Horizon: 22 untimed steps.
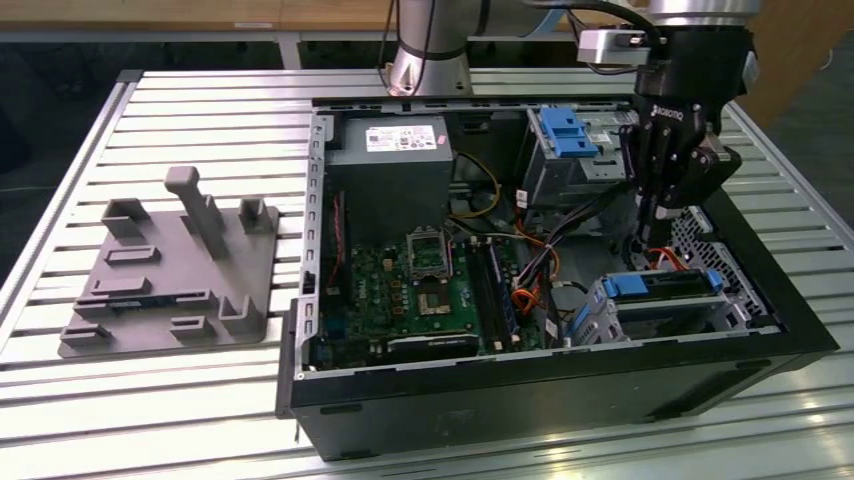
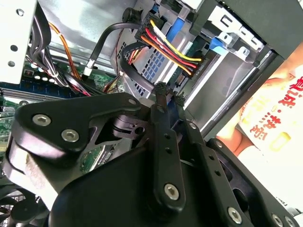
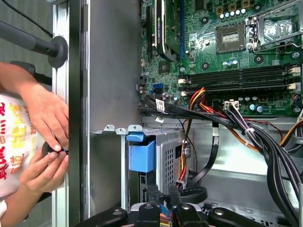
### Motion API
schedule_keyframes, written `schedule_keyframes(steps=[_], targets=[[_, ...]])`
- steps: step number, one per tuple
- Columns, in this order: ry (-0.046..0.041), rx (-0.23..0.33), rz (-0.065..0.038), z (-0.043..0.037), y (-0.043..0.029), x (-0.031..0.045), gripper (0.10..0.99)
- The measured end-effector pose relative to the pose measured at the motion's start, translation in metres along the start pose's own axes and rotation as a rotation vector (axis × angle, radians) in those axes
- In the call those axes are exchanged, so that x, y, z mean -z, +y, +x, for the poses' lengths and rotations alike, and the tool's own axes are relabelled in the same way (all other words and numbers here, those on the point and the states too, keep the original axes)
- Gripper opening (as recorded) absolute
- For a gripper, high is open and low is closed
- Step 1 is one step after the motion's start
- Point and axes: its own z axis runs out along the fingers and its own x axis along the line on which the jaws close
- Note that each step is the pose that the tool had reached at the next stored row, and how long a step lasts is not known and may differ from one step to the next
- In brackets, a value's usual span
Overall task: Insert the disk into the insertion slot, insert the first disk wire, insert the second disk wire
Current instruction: 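Insert the second disk wire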
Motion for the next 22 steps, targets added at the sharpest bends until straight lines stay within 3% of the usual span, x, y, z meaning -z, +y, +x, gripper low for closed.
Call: schedule_keyframes(steps=[7, 11, 20, 22], targets=[[0.0052, 0.000, 0.000, -0.0003, 0.0000, -0.0005, 0.196], [0.0070, 0.007, -0.010, -0.0004, -0.0049, -0.0004, 0.196], [0.0072, 0.018, -0.009, 0.0016, -0.0101, -0.0001, 0.196], [0.0022, 0.018, -0.009, 0.0049, -0.0103, -0.0006, 0.196]])
